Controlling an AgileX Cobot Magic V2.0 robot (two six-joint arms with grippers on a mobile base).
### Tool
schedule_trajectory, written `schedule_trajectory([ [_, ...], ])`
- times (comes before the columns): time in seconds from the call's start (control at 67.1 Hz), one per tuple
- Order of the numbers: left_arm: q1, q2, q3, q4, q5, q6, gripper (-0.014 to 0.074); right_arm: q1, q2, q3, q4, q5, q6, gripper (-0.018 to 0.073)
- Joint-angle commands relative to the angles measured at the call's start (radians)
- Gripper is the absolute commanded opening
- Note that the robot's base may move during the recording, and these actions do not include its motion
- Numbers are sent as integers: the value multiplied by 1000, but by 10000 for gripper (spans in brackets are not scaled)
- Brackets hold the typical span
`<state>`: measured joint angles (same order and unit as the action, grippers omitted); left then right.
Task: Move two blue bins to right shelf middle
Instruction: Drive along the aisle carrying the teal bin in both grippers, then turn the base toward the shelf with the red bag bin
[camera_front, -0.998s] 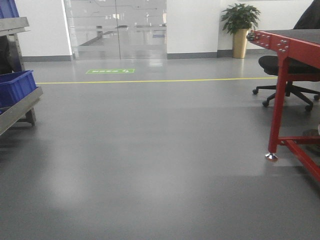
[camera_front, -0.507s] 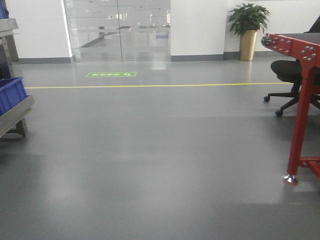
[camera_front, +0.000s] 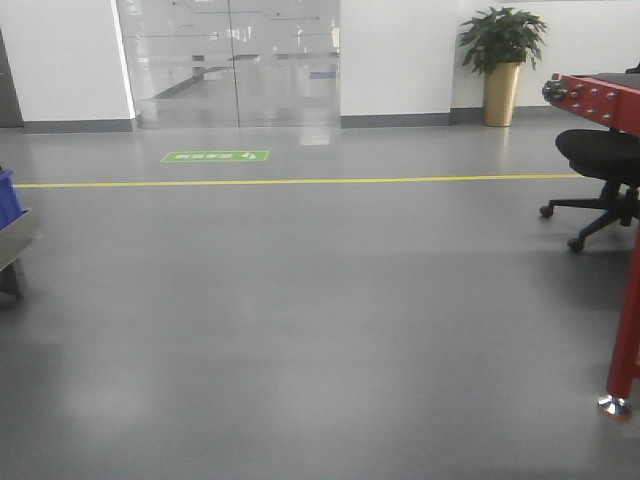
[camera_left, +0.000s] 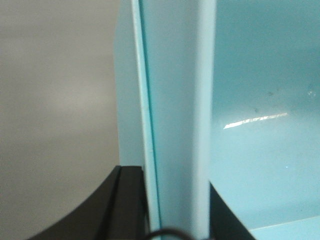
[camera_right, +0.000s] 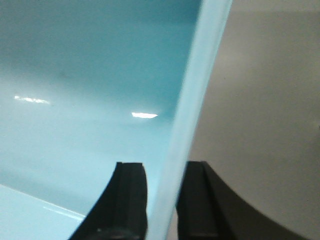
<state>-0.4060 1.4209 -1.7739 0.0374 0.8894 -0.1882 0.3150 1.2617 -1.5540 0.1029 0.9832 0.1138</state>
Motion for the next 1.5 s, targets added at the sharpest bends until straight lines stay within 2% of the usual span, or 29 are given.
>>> schedule_trajectory([
  [0.0,-7,-25,-26,-51,-152,-22,-111,-4,-9,-12,-8,-51,-9,-154],
  [1.49,-7,-25,-26,-47,-153,-22,-111,-4,-9,-12,-8,-51,-9,-154],
])
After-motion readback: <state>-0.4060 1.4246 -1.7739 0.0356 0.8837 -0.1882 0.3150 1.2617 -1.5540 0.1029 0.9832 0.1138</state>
